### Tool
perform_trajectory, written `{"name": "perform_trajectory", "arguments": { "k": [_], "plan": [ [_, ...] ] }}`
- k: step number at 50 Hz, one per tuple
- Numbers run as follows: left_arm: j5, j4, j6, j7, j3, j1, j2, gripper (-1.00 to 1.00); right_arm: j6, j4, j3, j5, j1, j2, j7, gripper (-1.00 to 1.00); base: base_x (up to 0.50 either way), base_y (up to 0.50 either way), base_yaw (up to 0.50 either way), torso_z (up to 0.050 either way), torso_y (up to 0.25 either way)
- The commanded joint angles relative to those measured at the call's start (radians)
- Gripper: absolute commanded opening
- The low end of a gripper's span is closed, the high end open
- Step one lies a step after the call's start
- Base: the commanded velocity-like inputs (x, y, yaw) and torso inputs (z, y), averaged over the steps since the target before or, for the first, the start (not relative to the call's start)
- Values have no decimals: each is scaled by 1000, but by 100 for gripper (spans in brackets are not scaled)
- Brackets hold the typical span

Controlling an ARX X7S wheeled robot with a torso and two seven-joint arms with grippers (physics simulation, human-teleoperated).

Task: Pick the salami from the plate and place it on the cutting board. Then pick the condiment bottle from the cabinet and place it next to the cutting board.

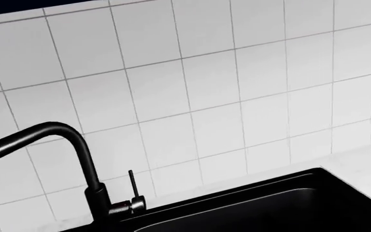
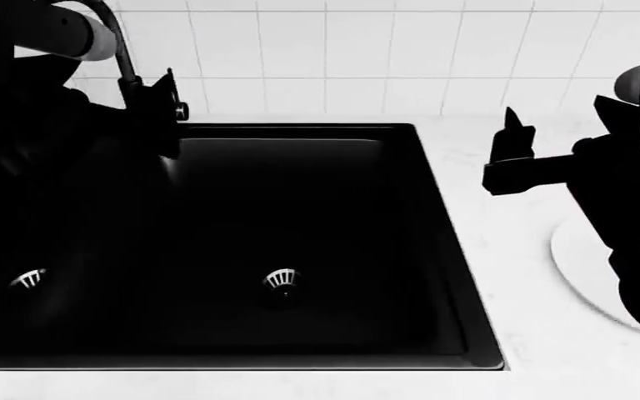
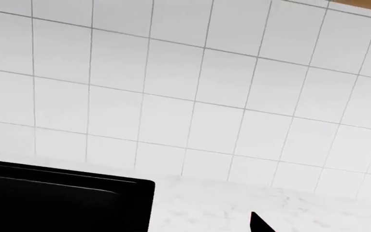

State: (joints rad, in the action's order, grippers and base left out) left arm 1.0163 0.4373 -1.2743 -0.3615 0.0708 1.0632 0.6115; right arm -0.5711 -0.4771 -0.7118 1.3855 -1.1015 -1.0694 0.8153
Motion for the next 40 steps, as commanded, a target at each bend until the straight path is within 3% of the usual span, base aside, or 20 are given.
{"name": "perform_trajectory", "arguments": {
  "k": [1, 19, 40],
  "plan": [
    [8, 0, 4, -4, 1, -3, 4, 100, 3, 2, -1, -1, 4, 6, -5, 100, 0, 500, 0, 0, 0],
    [17, -1, 10, -10, 7, -3, 8, 100, 5, 4, -5, -2, 14, 15, -18, 100, 0, 438, 0, 0, 0],
    [22, -2, 23, -13, 12, -14, 17, 100, 18, -8, -3, -11, 14, 31, -47, 100, 58, 10, 0, 0, 0]
  ]
}}
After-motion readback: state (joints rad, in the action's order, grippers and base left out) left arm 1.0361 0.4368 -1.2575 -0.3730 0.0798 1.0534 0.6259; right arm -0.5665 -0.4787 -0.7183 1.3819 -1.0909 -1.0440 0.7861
